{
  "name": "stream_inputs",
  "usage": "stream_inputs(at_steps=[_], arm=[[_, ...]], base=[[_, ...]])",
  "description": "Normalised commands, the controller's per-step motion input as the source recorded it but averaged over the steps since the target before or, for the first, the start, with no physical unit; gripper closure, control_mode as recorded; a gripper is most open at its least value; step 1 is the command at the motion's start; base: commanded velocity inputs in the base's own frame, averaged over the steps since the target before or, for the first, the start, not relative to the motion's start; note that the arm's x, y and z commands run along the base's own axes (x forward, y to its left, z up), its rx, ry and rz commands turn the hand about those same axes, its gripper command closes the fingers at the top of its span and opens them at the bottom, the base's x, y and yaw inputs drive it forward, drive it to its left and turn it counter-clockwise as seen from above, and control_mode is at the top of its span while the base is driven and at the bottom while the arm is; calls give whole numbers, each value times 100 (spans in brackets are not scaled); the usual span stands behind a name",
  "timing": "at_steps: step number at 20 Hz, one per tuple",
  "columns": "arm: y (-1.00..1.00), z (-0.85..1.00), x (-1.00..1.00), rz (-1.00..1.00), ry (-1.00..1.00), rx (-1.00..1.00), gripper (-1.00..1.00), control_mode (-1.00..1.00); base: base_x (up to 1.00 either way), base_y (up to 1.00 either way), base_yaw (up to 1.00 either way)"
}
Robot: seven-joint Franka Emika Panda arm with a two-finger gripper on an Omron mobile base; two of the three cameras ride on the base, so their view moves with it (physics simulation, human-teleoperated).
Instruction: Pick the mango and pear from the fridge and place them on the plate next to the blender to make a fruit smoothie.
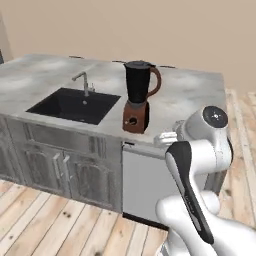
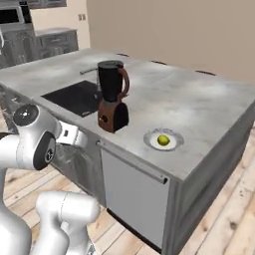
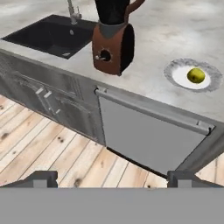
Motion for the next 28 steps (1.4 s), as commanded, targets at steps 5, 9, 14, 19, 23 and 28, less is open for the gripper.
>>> stream_inputs(at_steps=[5,9,14,19,23,28], arm=[[0,0,0,0,0,0,-100,100],[0,0,0,0,0,0,-100,100],[0,0,0,0,0,0,-100,100],[0,0,0,0,0,0,-100,100],[0,0,0,0,0,0,-100,100],[0,0,0,0,0,0,-100,100]], base=[[-5,2,100],[0,0,100],[72,-2,67],[100,-29,18],[100,-39,8],[100,-35,5]])
